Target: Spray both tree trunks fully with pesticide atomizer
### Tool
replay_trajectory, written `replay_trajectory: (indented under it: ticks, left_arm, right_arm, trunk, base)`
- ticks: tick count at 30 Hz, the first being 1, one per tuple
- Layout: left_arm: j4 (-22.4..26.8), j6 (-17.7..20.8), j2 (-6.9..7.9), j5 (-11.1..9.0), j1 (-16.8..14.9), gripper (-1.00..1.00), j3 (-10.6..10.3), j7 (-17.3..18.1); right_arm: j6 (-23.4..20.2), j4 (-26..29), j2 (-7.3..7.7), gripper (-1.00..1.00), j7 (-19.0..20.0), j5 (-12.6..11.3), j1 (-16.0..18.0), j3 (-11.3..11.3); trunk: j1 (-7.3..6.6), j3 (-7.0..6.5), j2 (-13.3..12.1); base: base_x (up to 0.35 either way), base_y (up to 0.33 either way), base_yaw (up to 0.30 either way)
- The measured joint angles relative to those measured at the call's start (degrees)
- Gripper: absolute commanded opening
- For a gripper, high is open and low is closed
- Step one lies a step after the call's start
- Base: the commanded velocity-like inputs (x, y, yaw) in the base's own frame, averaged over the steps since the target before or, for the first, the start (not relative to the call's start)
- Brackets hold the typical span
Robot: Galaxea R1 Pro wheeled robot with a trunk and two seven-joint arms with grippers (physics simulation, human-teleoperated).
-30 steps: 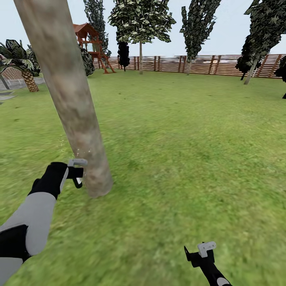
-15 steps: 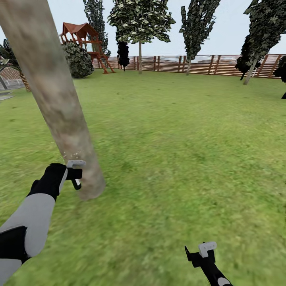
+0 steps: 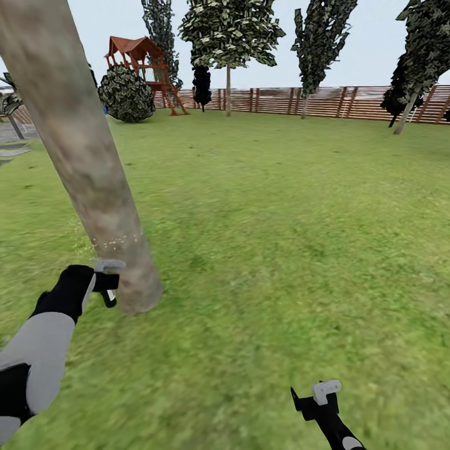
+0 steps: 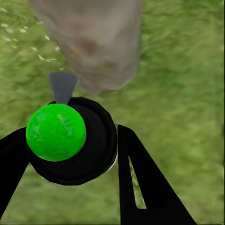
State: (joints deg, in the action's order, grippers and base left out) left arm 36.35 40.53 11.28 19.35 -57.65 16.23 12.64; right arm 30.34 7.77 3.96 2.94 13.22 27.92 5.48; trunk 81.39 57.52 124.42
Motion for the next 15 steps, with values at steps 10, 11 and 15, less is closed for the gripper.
replay_trajectory:
  ticks: [10, 11, 15]
  left_arm:
    - [-0.03, -0.59, 1.8, 0.88, 3.53, -1.0, 2.29, -0.15]
    - [-0.05, -0.62, 1.63, 0.73, 3.57, -1.0, 2.28, -0.15]
    - [-0.08, -0.56, -1.65, 0.15, 3.64, -1.0, 2.16, -0.13]
  right_arm:
    - [0.04, 0.0, 0.0, 1.0, 0.0, 0.05, 0.0, 0.0]
    - [0.05, 0.0, 0.0, 1.0, 0.0, 0.04, 0.0, 0.0]
    - [0.03, 0.0, 0.0, 1.0, 0.0, 0.03, 0.0, 0.0]
  trunk:
    - [0.0, 0.0, 0.0]
    - [0.0, 0.0, 0.0]
    - [0.0, 0.0, 0.0]
  base:
    - [0.0, 0.0, 0.0]
    - [0.0, 0.0, 0.0]
    - [0.0, 0.0, 0.0]
